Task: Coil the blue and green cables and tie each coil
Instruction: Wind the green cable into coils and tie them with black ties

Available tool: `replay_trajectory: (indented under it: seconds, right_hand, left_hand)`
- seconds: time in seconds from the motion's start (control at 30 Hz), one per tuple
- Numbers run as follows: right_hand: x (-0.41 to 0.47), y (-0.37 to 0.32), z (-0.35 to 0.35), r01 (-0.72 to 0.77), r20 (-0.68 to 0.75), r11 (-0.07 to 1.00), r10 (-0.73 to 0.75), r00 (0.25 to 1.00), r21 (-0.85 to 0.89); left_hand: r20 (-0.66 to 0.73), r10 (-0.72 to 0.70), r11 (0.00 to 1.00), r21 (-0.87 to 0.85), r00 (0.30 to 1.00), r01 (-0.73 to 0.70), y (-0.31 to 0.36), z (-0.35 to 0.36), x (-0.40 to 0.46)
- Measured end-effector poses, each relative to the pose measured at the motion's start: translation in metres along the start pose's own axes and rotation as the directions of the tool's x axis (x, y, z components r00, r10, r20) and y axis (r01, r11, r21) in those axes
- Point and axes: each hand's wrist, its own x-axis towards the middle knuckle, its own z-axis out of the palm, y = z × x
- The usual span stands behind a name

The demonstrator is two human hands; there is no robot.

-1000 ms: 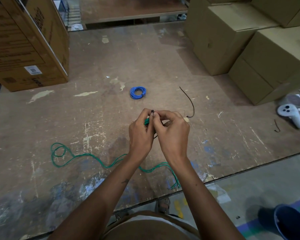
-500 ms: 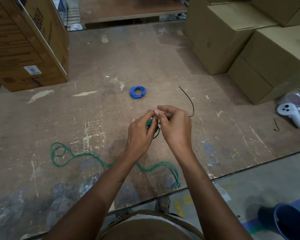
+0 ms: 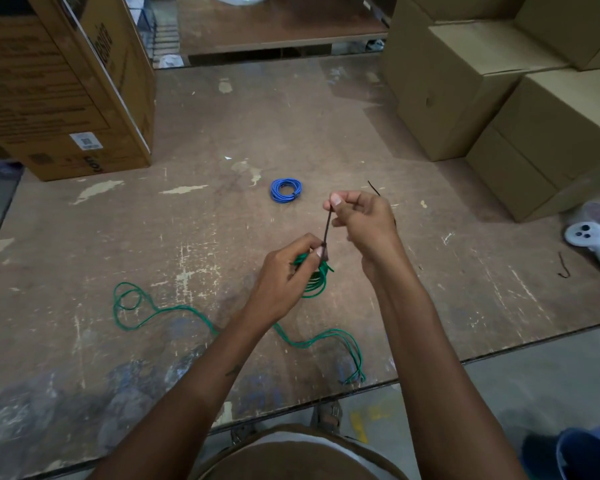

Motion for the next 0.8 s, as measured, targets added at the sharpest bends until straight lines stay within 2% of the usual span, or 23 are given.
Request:
replay_trajectory:
  seconds: [0.1,0.3,0.37,0.53,0.63,0.67,0.73,0.8]
  right_hand:
    - [0.007,-0.001,0.013,-0.025,0.013,0.998,0.024,1.0,0.063]
    - [0.014,0.009,0.033,-0.1,-0.05,0.949,0.121,0.991,0.298]
    - [0.02,0.01,0.032,-0.088,-0.082,0.949,0.118,0.99,0.304]
    - [0.03,0.015,0.035,-0.06,-0.144,0.982,0.087,0.986,0.177]
    - [0.03,0.018,0.038,-0.068,-0.144,0.975,0.1,0.984,0.211]
    - [0.028,0.018,0.038,-0.076,-0.109,0.966,0.106,0.988,0.248]
    - [0.019,0.018,0.036,-0.161,0.06,0.936,0.149,0.987,0.314]
    - [0.006,0.018,0.031,-0.29,0.266,0.924,0.223,0.938,0.25]
  left_hand:
    - [-0.047,-0.048,0.995,-0.091,0.998,0.044,0.005,-0.002,0.002]
    - [-0.062,-0.103,0.987,-0.128,0.993,0.095,0.002,-0.006,-0.001]
    - [-0.051,-0.112,0.986,-0.13,0.992,0.104,0.001,-0.005,-0.006]
    - [-0.051,-0.114,0.987,-0.119,0.992,0.107,-0.001,-0.003,-0.007]
    - [-0.054,-0.11,0.99,-0.098,0.992,0.105,-0.005,-0.002,-0.007]
    - [-0.065,-0.113,0.989,-0.103,0.991,0.106,-0.006,-0.002,-0.007]
    - [-0.104,-0.128,0.985,-0.126,0.986,0.115,-0.009,-0.002,-0.009]
    - [-0.131,-0.137,0.98,-0.16,0.982,0.115,-0.01,-0.002,-0.009]
